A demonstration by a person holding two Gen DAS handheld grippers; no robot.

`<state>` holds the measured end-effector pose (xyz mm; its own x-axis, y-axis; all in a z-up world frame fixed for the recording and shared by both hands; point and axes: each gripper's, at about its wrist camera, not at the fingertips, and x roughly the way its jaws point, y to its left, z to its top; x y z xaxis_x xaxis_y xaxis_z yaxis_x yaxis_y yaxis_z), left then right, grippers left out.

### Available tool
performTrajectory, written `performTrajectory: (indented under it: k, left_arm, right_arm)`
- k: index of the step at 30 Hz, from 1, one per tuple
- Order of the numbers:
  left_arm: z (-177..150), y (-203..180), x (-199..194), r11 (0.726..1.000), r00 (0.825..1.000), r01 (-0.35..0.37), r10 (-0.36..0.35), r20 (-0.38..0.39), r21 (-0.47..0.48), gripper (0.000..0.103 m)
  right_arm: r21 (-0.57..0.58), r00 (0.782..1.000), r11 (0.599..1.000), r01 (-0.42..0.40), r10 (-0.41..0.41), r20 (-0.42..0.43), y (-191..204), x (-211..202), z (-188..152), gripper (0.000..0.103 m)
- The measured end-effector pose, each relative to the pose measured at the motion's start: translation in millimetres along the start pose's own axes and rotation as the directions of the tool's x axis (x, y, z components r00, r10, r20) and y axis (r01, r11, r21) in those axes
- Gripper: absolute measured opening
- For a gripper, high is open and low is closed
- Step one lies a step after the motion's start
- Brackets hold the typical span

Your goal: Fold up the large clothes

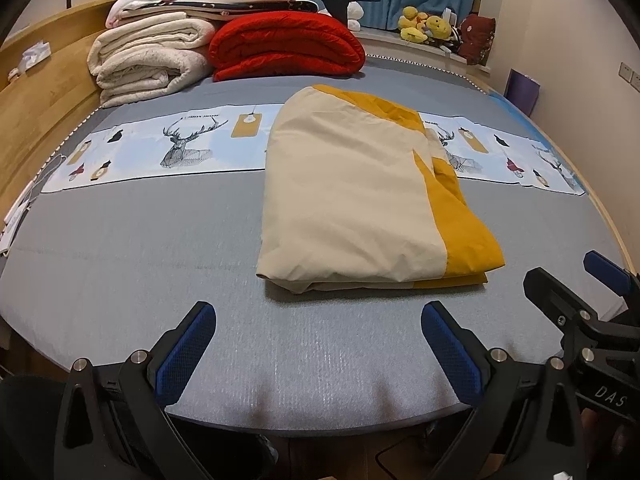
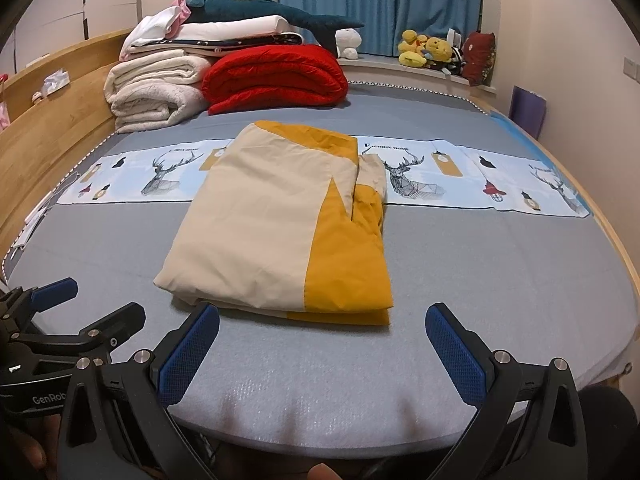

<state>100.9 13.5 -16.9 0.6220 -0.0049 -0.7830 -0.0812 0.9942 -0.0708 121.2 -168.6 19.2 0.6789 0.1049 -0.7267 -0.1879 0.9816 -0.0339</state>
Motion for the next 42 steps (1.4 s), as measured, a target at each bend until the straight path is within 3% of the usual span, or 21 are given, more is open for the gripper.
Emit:
performTrajectory:
  k: [42]
  left_arm:
    - [1.1,-2.6,0.4,1.000,1.000,0.007,-0.007,-0.005,-0.002,0.102]
  right_arm:
    - [0.001,1.000,1.000,-0.004,0.004,-0.001,-2.6,1.4,0.2,0.102]
